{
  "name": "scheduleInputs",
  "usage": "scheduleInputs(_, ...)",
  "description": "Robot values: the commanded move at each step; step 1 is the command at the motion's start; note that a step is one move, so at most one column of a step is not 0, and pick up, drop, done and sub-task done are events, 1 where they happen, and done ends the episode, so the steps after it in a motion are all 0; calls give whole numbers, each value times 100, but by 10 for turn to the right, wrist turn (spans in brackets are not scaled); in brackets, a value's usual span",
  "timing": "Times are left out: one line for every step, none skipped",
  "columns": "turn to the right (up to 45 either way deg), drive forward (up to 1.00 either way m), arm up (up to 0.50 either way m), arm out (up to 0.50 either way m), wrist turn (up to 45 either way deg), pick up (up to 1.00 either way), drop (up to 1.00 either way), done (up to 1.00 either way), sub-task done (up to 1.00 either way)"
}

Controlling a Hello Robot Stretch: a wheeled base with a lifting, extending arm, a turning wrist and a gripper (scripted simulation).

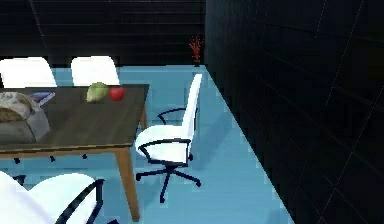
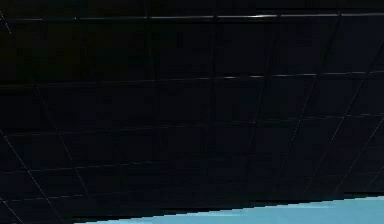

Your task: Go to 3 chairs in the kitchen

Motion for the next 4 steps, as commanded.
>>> scheduleInputs(90, 0, 0, 0, 0, 0, 0, 0, 0)
scheduleInputs(0, 35, 0, 0, 0, 0, 0, 0, 0)
scheduleInputs(-210, 0, 0, 0, 0, 0, 0, 0, 0)
scheduleInputs(0, 0, 0, 0, 0, 0, 0, 0, 100)
